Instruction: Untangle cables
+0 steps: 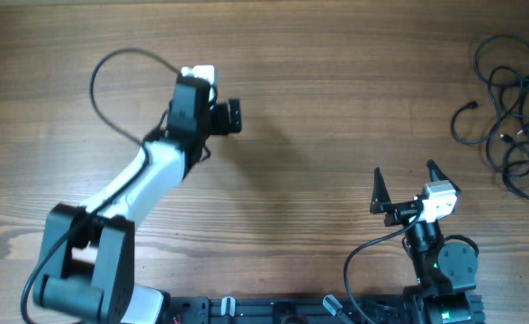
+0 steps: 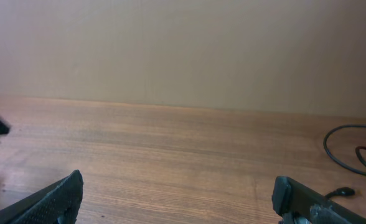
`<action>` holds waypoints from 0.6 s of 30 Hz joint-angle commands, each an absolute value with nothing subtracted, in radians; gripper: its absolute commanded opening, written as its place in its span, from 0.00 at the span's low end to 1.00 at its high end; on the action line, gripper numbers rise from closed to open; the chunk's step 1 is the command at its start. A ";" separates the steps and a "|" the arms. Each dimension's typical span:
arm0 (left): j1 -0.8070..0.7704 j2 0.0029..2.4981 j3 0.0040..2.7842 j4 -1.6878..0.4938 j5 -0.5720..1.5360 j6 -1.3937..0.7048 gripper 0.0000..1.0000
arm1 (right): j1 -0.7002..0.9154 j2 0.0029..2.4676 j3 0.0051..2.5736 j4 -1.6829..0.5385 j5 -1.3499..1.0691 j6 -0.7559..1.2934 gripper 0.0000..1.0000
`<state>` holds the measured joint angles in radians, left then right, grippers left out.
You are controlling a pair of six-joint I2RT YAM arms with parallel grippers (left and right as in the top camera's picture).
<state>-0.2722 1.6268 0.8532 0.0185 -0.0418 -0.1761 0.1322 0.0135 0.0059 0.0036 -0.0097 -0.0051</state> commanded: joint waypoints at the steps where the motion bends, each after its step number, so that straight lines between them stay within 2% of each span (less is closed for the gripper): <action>1: -0.259 1.517 0.629 0.193 -0.061 -0.164 1.00 | 0.136 0.005 0.005 0.007 0.003 0.002 1.00; 8: -0.221 1.373 0.308 0.409 -0.062 -0.245 1.00 | 0.136 0.005 0.005 0.007 0.003 0.002 1.00; 18: -0.170 1.172 0.095 0.409 -0.067 -0.308 1.00 | 0.136 0.005 0.005 0.007 0.003 0.002 1.00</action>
<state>-0.1799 1.2541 0.1371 0.4080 -0.0521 -0.2810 0.1322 0.0132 0.0059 0.0036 -0.0097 -0.0051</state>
